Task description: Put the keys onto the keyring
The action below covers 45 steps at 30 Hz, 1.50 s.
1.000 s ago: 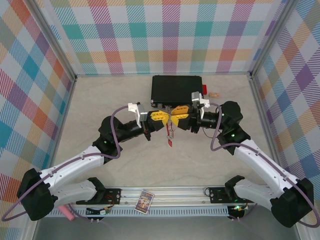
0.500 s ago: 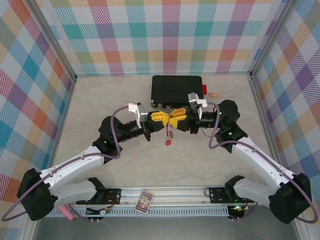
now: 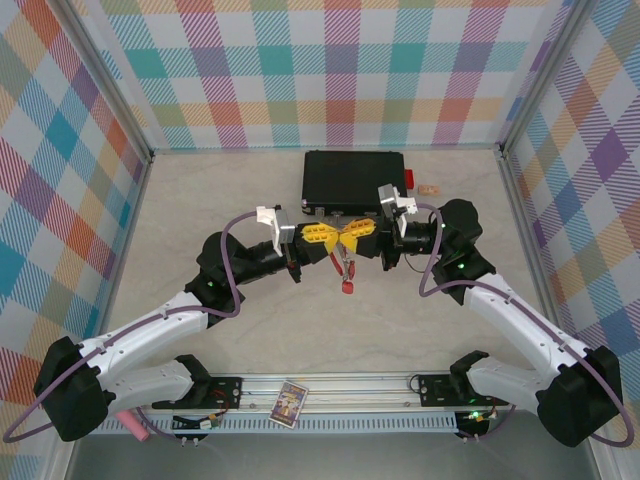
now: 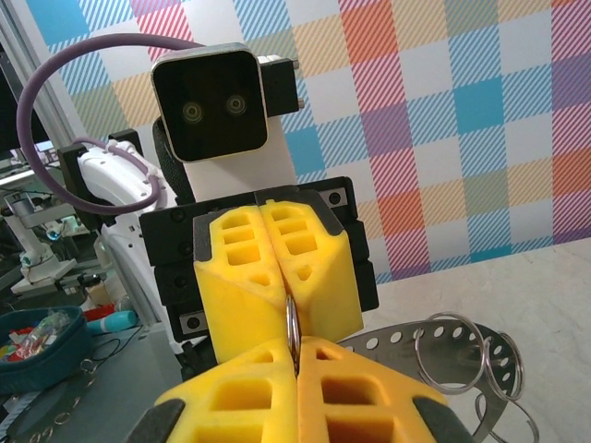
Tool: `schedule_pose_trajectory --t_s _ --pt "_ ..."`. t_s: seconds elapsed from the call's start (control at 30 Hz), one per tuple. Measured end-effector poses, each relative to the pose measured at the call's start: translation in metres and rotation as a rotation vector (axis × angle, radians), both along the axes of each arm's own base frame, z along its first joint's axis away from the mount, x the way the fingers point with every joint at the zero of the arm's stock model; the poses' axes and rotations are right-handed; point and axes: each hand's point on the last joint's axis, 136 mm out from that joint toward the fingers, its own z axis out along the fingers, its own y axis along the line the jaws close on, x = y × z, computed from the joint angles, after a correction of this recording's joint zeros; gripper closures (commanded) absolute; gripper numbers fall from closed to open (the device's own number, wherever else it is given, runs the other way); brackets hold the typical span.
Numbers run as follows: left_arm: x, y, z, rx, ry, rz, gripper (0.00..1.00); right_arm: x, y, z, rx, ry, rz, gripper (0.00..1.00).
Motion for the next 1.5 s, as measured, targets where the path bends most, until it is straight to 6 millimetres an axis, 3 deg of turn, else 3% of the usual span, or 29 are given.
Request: schedule_pose_trajectory --t_s 0.13,0.23,0.6,0.93,1.23,1.5 --pt "0.001 0.000 -0.002 0.006 0.005 0.003 0.81 0.000 0.000 -0.002 -0.009 -0.009 -0.005 1.00" --pt "0.003 0.001 -0.006 0.026 0.022 0.020 0.78 -0.001 -0.001 -0.006 -0.024 -0.012 -0.007 1.00" --pt "-0.001 0.018 -0.014 0.137 0.031 0.056 0.79 0.007 0.001 -0.031 -0.106 0.004 -0.035 1.00" --pt "-0.004 0.023 -0.028 0.349 0.009 0.030 0.82 0.009 0.001 -0.049 -0.198 -0.019 -0.040 1.00" --pt "-0.003 0.021 -0.062 0.564 0.015 -0.015 0.84 0.014 0.009 -0.079 -0.293 0.004 -0.018 1.00" --pt "0.001 0.023 -0.090 0.688 0.028 -0.025 0.86 0.010 0.013 -0.077 -0.302 -0.020 0.000 1.00"
